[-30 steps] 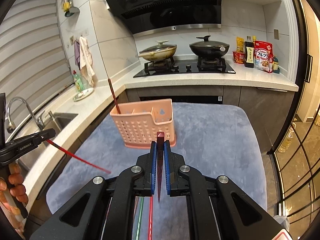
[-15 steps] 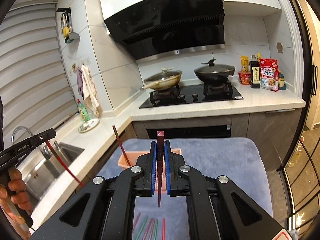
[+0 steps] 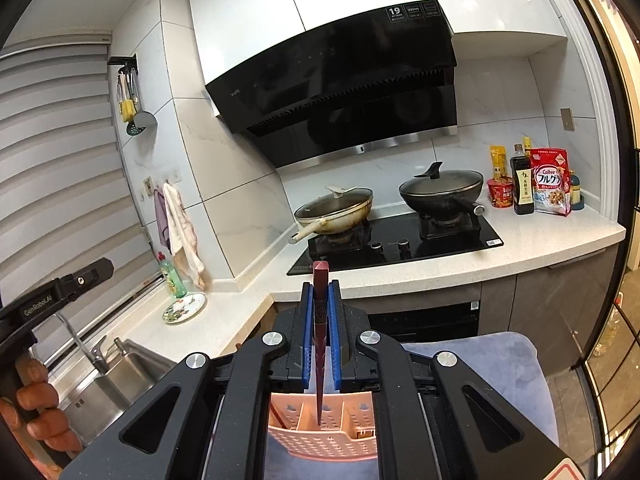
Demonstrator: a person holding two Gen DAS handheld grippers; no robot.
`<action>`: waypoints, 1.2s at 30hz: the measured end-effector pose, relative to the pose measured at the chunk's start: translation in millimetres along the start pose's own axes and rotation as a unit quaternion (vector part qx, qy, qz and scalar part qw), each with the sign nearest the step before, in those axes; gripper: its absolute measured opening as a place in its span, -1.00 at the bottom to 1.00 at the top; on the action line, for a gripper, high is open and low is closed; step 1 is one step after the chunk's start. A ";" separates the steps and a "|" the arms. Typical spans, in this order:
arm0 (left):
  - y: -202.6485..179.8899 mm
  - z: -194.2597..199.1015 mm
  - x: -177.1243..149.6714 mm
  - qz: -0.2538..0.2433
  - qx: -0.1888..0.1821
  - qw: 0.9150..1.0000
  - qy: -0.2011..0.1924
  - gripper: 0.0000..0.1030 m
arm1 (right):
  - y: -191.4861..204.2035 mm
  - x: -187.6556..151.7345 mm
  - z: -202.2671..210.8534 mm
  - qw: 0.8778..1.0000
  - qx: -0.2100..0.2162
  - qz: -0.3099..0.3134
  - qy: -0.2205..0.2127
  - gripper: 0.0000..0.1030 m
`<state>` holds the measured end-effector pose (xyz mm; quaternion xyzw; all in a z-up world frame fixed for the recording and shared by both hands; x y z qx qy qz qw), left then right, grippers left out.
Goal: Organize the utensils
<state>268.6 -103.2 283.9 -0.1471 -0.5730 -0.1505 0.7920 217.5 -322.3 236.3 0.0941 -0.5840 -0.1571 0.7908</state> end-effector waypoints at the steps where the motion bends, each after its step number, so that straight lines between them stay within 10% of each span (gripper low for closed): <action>1: 0.3 -3.4 2.0 0.002 0.001 1.000 0.001 -1.00 | 0.5 -1.4 -4.4 1.000 -0.002 0.002 0.003 -0.86; 15: 11.8 -2.0 -86.0 -0.042 0.011 0.994 0.103 -0.99 | -15.3 -31.7 45.9 0.999 -0.022 0.024 -0.001 -0.86; 27: -35.6 -22.7 -241.9 -0.101 -0.029 0.963 0.248 -0.95 | -70.5 -82.5 107.6 0.995 -0.094 0.025 0.024 -0.86; 36: -93.4 -59.0 -297.4 -0.130 -0.071 0.949 0.280 -0.26 | -114.8 -109.2 116.2 0.989 -0.131 0.008 0.062 -0.86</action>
Point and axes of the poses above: each gripper's, at about its wrist camera, not at the fingertips, and z roughly against the way its jaws point, y to its left, x to its top, the point moved 4 cm from there along -z, roughly the way its jaws point, and after that the axes turned 3 degrees about -z, right-handed, at the moved point
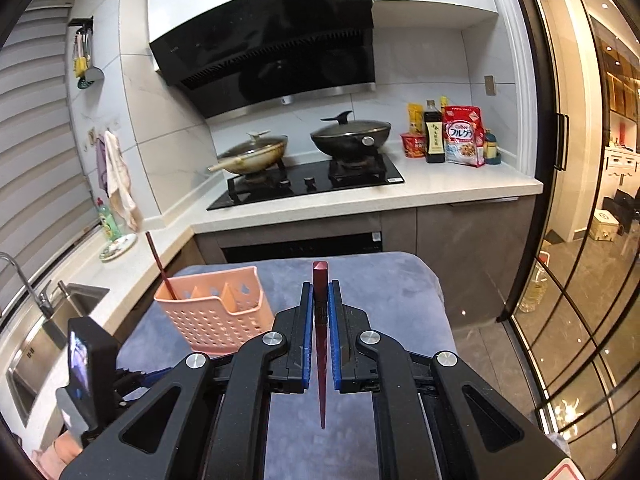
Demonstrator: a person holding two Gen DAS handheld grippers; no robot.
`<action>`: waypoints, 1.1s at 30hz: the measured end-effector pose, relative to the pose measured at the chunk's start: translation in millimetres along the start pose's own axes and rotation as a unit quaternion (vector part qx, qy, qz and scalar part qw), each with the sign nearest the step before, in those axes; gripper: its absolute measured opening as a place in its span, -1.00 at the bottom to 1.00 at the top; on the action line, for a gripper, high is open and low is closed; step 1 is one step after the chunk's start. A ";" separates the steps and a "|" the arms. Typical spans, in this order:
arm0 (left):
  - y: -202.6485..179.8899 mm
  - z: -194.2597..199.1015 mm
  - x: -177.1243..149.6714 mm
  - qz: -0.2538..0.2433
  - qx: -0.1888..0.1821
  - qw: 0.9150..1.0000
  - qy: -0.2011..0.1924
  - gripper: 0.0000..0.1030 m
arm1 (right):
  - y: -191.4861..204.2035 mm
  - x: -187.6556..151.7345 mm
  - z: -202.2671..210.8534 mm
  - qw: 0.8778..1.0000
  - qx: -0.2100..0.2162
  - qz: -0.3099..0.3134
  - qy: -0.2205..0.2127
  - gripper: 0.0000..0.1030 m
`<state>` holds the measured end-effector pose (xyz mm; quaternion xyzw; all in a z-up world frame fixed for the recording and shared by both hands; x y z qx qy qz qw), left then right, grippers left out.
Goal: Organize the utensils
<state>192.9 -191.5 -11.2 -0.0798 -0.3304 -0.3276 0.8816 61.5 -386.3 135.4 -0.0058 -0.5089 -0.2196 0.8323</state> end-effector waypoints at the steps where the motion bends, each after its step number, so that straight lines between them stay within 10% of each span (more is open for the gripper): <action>1: -8.5 -8.7 2.5 -0.011 -0.002 1.000 0.001 -0.17 | -2.4 -0.8 -1.9 1.000 -0.001 0.000 0.003 -0.86; 17: -55.5 -130.0 36.5 -0.102 -0.045 0.992 0.058 -0.13 | -30.4 1.6 -43.3 0.999 0.006 -0.019 0.037 -0.86; 33: -66.6 -139.9 23.3 -0.107 -0.045 0.990 0.080 -0.70 | -29.5 0.6 -38.7 0.999 0.002 -0.010 0.032 -0.87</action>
Point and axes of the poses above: each gripper's, at about its wrist camera, not at the fingertips, and z roughly against the way its jaws point, y to its left, x to its top, the point moved 4 cm from there along -z, roughly the way its jaws point, and after that the axes turned 3 degrees about -z, right-handed, at the moved point
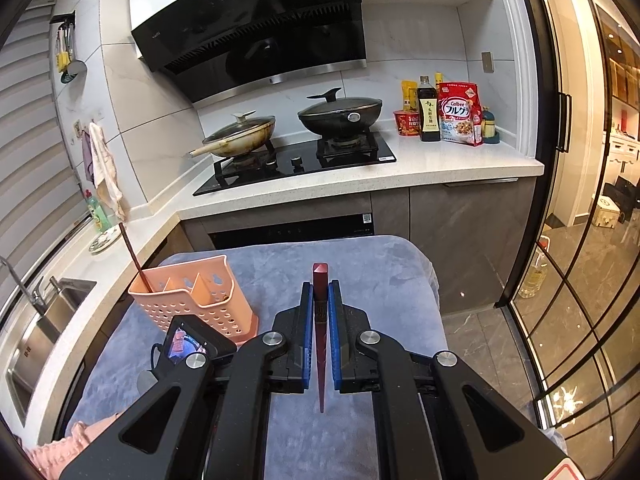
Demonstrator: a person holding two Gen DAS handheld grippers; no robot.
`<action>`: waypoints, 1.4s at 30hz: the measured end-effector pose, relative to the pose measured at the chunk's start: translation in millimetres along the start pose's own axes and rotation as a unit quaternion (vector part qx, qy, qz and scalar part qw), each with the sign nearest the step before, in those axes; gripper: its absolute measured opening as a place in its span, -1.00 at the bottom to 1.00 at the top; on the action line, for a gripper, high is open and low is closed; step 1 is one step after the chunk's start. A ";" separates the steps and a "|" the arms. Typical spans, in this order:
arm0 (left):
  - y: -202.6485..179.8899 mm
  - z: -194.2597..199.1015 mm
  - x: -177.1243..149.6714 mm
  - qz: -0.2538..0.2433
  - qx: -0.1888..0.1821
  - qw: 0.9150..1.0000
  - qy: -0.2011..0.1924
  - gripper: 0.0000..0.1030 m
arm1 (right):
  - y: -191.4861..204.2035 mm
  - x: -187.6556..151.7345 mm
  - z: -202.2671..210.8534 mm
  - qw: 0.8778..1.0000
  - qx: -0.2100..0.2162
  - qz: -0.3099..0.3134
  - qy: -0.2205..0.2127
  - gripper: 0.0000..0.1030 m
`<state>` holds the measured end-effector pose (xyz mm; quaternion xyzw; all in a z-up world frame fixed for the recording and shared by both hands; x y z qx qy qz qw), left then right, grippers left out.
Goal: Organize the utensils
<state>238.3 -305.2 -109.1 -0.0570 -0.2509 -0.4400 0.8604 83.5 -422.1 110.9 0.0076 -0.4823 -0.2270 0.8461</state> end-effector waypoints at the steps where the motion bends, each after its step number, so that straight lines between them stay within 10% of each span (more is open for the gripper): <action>1: 0.8 3.4 -2.2 0.005 0.000 1.000 -0.001 -0.70 | -0.1 -1.0 3.0 1.000 0.000 0.000 0.000 -0.87; 18: 66.5 130.4 -28.7 0.104 0.042 0.989 -0.095 -0.86 | 24.8 -21.0 30.4 1.000 0.027 0.009 0.011 -0.86; 42: 161.8 322.6 7.0 0.173 0.118 0.943 -0.259 -0.87 | 125.3 17.1 20.7 0.991 0.126 0.044 -0.006 -0.86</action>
Point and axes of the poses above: each gripper's, at about its wrist camera, not at the fingertips, and z roughly against the way its jaws point, y to its left, x to its top, the point moved 4 cm from there along -z, roughly the way its jaws point, and after that the axes turned 3 degrees about -z, right-handed, at the moved point
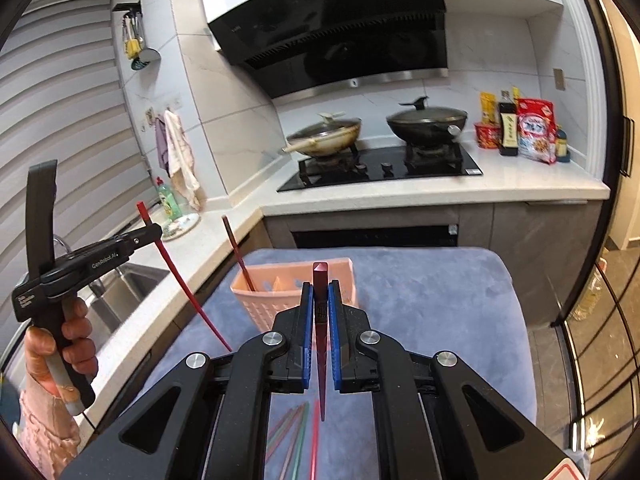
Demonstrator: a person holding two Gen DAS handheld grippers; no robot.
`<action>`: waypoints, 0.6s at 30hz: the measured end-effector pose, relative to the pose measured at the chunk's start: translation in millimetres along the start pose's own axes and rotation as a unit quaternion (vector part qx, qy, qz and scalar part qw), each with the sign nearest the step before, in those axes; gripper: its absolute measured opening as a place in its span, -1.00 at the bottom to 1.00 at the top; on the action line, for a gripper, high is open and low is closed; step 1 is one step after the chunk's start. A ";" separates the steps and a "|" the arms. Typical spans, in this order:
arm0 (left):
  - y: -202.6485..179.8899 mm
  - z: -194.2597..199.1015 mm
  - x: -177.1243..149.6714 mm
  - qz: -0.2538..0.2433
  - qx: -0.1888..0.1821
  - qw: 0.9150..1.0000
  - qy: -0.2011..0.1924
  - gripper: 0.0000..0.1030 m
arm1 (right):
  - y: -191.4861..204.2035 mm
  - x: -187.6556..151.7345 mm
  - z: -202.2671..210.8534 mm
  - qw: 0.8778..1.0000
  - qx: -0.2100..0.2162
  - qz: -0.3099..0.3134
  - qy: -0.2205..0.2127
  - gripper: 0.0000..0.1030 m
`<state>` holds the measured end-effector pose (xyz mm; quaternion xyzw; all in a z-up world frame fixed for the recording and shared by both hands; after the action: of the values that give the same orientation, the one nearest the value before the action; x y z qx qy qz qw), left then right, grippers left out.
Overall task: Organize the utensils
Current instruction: 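Carry the red chopstick to the holder with the left tool while the right tool releases its chopstick inside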
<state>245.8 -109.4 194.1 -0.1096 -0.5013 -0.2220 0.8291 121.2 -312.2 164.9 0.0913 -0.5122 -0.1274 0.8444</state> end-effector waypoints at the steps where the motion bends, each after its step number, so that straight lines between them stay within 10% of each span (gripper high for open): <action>1: 1.0 1.8 7.1 0.000 0.003 1.000 -0.008 -0.87 | 5.5 9.0 -4.3 1.000 0.006 0.002 -0.006 -0.86; 9: 13.2 -9.0 68.4 0.013 0.012 0.998 -0.062 -0.87 | 37.9 75.1 -38.8 0.998 0.035 0.006 -0.060 -0.86; 18: 19.5 -59.0 52.6 0.037 -0.003 0.998 -0.043 -0.87 | 34.4 89.1 -99.6 0.997 0.009 0.003 -0.071 -0.86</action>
<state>322.3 -129.7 213.2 -0.1399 -0.5317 -0.1877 0.8139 253.3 -304.6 204.0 0.0879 -0.5723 -0.1269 0.8054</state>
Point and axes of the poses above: each gripper's, at about its wrist camera, not at the fingertips, and z roughly against the way its jaws point, y to its left, x to its top, the point moved 4 cm from there along -z, roughly the way its jaws point, and after that the axes turned 3 degrees about -z, right-handed, at the moved point
